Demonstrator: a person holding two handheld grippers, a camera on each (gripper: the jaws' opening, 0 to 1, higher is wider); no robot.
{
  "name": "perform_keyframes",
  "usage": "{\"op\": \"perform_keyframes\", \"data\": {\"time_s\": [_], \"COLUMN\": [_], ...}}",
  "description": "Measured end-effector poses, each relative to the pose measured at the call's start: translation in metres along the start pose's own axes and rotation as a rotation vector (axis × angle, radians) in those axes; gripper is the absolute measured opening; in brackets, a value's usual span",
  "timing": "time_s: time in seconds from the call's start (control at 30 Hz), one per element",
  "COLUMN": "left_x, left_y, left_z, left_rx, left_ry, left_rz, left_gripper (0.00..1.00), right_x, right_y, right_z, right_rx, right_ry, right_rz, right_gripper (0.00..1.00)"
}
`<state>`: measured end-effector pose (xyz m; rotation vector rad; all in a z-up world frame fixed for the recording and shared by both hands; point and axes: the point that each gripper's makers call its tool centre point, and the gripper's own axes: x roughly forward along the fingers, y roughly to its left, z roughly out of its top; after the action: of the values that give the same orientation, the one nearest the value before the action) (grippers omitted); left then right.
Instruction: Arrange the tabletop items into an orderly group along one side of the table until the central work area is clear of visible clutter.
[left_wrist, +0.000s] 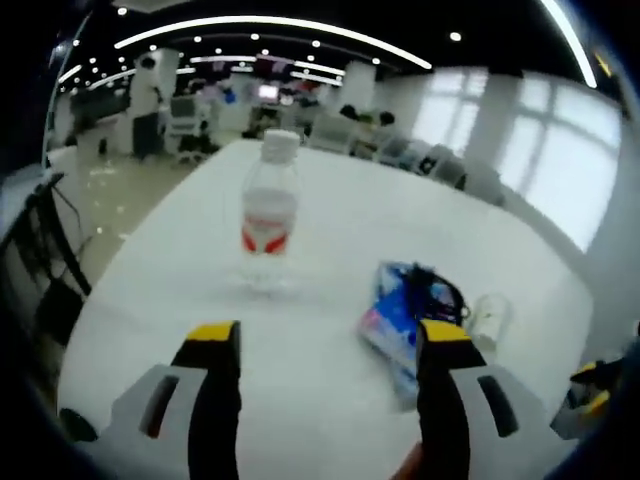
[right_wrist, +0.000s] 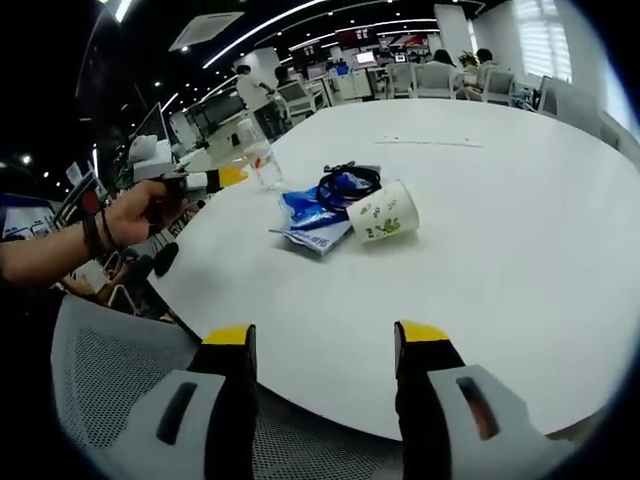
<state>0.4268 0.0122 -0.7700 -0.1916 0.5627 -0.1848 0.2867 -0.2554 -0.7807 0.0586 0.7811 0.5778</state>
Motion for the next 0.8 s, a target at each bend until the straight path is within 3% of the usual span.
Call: {"op": "perform_keyframes", "data": {"time_s": [0.03,0.33,0.8], "left_x": [-0.006,-0.045,-0.076], "left_y": [-0.005,-0.028,-0.035], "left_z": [-0.004,-0.019,-0.037], "left_rx": [0.036,0.033,0.091], "left_ry": [0.015,0.024,0.029], "left_rz": [0.006,-0.013,-0.053], "left_gripper": [0.67,0.68,0.68], "right_x": [0.000,-0.001,0.000], "right_y": [0.001,0.011,0.021], "right_z": [0.000,0.003,0.003], "right_rx": [0.001,0.017,0.041], "right_ry": [-0.002,-0.016,-0.026], "right_rz": [0.003,0.058,0.111], "right_gripper": [0.55,0.54,0.53]}}
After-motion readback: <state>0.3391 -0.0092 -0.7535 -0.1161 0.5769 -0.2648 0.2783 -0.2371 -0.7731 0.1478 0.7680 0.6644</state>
